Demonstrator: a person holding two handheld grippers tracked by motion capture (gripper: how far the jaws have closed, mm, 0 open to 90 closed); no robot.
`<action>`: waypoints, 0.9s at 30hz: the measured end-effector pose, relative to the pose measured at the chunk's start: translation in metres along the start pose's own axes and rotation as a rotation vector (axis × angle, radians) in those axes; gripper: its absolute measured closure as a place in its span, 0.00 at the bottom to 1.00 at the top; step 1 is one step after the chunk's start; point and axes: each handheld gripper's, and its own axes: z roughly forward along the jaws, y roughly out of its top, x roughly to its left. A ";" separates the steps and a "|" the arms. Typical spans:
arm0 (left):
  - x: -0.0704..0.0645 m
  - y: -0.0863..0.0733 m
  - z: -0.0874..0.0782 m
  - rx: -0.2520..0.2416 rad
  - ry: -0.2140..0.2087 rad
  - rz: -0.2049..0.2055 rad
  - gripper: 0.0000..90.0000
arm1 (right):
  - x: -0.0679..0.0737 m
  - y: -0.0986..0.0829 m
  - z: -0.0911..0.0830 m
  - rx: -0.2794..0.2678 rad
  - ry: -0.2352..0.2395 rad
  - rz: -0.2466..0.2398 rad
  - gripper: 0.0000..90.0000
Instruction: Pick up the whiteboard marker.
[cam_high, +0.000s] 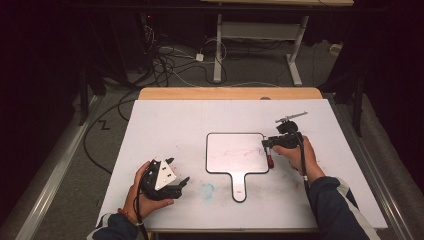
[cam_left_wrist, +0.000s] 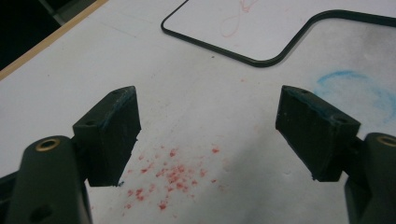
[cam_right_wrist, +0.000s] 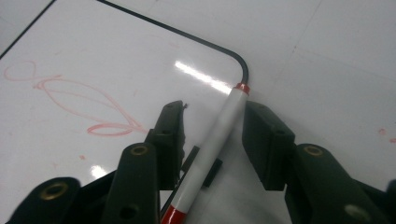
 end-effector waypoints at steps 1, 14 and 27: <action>0.000 0.000 0.000 0.001 -0.001 0.001 0.23 | 0.000 0.001 0.001 0.011 -0.004 -0.001 0.70; -0.002 0.000 0.003 0.016 -0.015 0.010 0.23 | -0.003 0.003 0.010 0.053 0.039 0.020 0.84; 0.001 0.004 0.004 0.002 -0.053 -0.045 0.23 | 0.002 0.000 -0.005 -0.049 0.038 0.005 0.90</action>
